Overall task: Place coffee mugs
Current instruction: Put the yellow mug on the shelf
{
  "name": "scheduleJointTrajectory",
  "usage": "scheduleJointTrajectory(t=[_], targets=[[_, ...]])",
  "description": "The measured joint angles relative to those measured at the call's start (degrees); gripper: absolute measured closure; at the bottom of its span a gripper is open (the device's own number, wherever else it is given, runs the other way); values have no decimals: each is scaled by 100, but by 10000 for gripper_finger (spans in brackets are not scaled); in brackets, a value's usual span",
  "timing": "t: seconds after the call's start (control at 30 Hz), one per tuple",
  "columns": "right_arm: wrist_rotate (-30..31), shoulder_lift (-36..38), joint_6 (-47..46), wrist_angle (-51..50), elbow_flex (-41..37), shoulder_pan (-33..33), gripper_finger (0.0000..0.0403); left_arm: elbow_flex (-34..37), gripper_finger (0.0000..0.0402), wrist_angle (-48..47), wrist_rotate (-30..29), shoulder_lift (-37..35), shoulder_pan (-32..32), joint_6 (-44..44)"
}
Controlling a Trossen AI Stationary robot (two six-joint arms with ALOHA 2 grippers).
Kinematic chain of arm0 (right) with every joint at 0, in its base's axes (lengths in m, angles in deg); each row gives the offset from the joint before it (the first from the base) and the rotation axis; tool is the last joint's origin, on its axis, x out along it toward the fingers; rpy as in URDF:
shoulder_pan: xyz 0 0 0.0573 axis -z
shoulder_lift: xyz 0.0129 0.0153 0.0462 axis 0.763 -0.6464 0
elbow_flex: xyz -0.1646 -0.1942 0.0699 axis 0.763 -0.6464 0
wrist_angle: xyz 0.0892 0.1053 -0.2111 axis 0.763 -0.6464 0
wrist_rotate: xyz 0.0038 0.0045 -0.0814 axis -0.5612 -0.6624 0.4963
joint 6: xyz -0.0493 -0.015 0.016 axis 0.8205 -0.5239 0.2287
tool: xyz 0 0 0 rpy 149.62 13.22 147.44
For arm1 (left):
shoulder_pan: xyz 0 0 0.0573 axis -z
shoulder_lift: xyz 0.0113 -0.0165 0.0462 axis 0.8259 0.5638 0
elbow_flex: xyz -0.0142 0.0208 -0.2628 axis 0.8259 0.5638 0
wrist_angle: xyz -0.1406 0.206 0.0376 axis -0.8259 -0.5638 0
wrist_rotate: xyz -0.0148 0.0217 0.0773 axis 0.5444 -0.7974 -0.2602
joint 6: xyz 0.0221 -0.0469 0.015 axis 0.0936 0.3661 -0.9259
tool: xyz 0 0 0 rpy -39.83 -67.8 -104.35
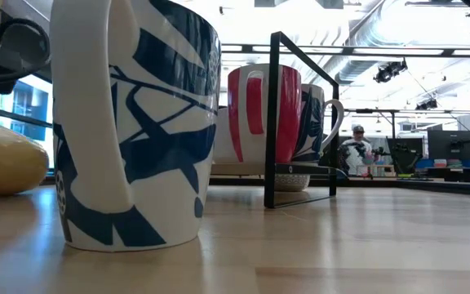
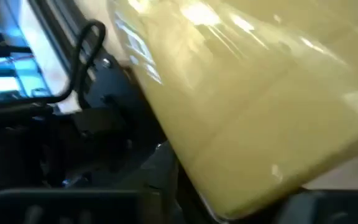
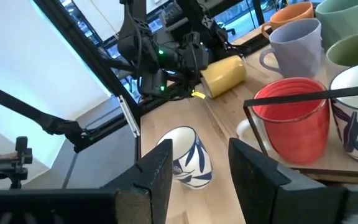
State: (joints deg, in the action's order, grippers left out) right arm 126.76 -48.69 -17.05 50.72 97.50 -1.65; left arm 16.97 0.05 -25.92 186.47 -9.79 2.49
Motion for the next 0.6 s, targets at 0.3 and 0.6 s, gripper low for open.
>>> scheduleJointTrajectory(t=[0.3,0.6], targets=[[-63,0,2,-47,7,0,266,-277,369,-178,9,-102,-14,234],[-125,0,2,-226,7,0,266,-1502,394,-550,47,-968,37,-169]])
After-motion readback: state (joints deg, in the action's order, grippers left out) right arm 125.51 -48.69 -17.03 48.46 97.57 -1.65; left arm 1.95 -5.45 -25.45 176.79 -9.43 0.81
